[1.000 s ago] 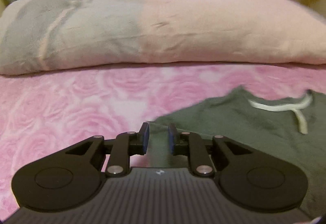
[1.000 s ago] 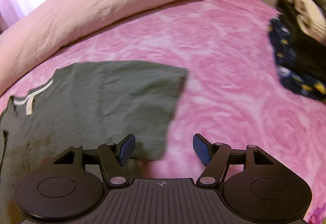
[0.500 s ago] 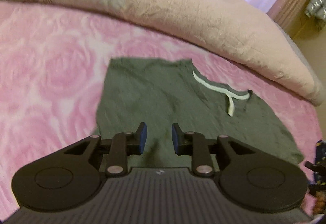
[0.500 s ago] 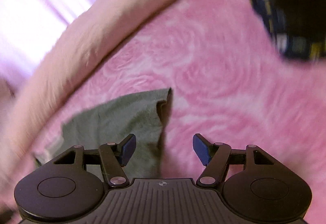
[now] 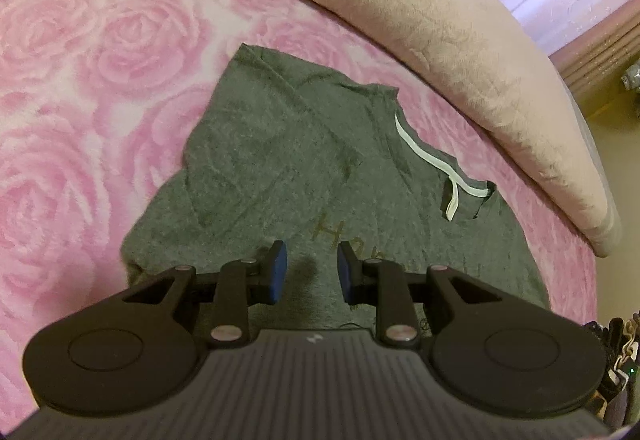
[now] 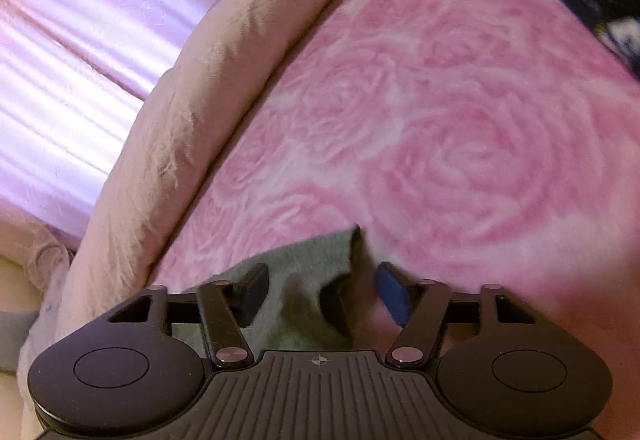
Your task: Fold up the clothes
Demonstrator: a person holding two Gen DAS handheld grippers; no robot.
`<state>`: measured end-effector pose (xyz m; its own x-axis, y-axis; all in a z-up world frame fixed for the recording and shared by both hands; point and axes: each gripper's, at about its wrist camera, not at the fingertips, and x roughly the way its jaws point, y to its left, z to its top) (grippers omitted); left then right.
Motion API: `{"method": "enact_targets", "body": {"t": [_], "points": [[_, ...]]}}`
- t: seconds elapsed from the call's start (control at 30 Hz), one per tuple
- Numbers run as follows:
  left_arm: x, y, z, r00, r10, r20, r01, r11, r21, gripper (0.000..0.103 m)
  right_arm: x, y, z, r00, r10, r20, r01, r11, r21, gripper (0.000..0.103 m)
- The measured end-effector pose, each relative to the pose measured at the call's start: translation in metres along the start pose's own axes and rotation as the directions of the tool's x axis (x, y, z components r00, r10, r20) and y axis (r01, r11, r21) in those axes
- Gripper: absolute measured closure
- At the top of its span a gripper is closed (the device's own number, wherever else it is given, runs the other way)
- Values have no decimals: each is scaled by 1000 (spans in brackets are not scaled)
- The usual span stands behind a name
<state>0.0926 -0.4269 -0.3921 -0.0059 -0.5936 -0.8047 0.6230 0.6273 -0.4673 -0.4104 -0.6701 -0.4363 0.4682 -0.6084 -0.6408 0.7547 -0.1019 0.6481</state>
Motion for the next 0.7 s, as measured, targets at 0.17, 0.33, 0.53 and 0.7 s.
{"method": "enact_targets", "body": {"t": [0.17, 0.33, 0.53, 0.7], "points": [[4, 1, 4, 1000, -2, 2, 2, 1000, -4, 82, 5, -8, 6, 999, -39, -15, 39, 999, 10, 100], [-3, 6, 10, 1000, 7, 20, -7, 1000, -8, 82, 1, 53, -3, 979, -188, 73, 201, 942, -269, 103], [-11, 15, 6, 1000, 18, 19, -17, 999, -43, 82, 5, 191, -76, 957, -156, 243, 285, 655, -700, 102], [-16, 23, 0, 1000, 19, 10, -18, 998, -67, 82, 27, 227, -153, 995, -91, -41, 17, 560, -828, 30]]}}
